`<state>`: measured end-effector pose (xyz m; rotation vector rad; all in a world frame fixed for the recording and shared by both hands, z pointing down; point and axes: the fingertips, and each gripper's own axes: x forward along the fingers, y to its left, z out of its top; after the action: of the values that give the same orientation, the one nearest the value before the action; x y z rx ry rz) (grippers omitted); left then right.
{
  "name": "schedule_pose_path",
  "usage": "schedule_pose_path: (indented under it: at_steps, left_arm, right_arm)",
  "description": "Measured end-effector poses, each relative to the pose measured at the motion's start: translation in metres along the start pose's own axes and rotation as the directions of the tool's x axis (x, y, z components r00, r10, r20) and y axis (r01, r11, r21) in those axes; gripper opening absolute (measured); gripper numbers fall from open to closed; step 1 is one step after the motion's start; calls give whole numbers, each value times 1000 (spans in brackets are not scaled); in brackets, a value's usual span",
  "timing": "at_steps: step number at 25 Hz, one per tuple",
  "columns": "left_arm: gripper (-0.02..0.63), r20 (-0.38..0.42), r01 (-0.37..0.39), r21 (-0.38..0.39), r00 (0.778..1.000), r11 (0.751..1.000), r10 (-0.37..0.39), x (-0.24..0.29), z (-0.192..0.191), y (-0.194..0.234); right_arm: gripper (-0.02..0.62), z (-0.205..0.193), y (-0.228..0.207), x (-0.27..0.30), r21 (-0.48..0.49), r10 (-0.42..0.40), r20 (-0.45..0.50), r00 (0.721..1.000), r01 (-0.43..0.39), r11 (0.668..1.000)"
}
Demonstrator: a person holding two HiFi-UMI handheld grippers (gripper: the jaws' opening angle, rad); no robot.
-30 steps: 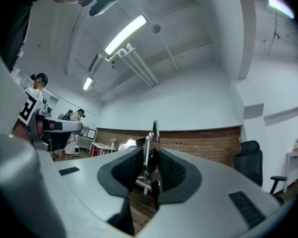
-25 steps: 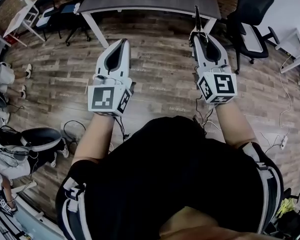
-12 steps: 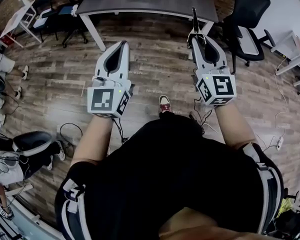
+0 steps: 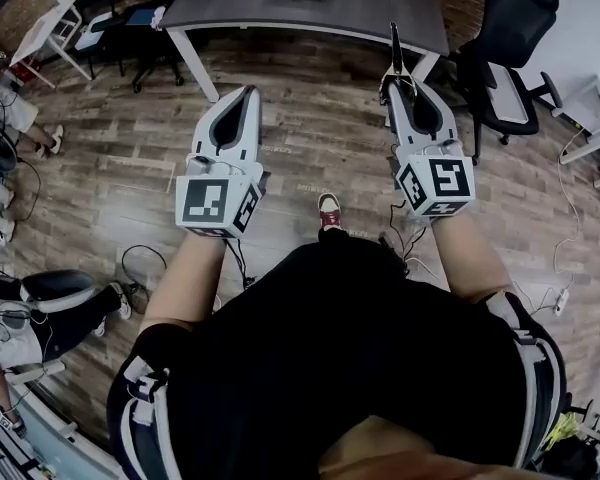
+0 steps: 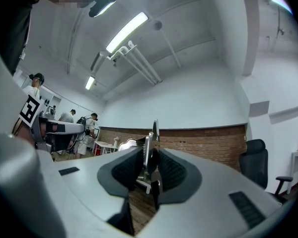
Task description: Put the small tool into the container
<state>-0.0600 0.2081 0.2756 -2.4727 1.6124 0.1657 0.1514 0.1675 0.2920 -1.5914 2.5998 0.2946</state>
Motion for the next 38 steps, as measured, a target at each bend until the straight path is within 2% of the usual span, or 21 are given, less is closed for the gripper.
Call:
schedule_pose_path:
  at_steps: [12,26,38]
  left_arm:
    - [9,-6,-17,9,1000,1000,17,99,-33,28]
    - [9,-47,-91,7,995,996,91,215,-58,68]
    - [9,-50,-106,63,993,992,109,286,-62,81]
  right_arm:
    - [92,-38,-65,85,23,6,-4,1000,-6,1000]
    - [92,-69,-126,197,62,92,-28,995,-90,994]
    - [92,-85,-170,258,91,121,-6,993,-120,989]
